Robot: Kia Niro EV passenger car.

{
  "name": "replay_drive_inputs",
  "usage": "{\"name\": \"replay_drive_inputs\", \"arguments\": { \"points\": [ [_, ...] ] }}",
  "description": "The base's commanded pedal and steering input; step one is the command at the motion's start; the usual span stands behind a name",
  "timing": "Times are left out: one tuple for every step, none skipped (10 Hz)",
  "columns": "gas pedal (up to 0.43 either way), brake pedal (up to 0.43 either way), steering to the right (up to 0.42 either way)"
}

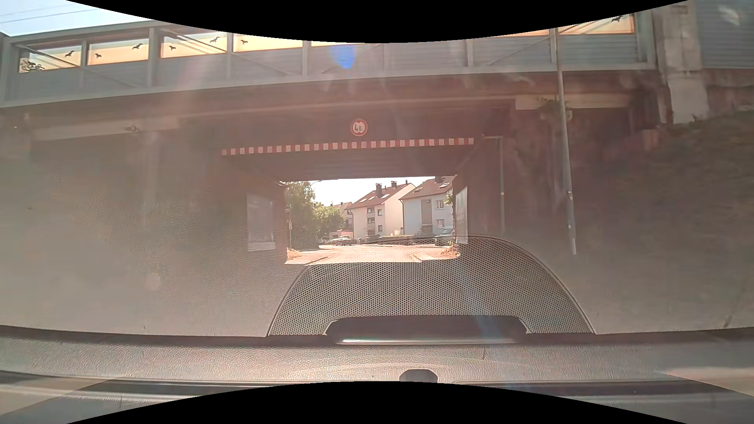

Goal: Follow the waypoints while adhering to traffic rules and regulations

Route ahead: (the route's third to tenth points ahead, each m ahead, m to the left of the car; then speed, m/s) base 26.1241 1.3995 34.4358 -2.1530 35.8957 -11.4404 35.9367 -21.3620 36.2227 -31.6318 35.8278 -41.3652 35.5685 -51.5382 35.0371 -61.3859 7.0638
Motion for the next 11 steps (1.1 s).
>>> {"name": "replay_drive_inputs", "arguments": {
  "points": [
    [0.059,0.0,-0.002],
    [0.047,0.0,-0.002],
    [0.028,0.0,-0.002],
    [0.028,0.0,-0.003],
    [0.028,0.0,-0.004],
    [0.028,0.0,-0.004],
    [0.028,0.0,-0.004],
    [0.028,0.0,-0.004],
    [0.028,0.0,-0.005],
    [0.028,0.0,-0.004],
    [0.028,0.0,-0.004]
  ]
}}
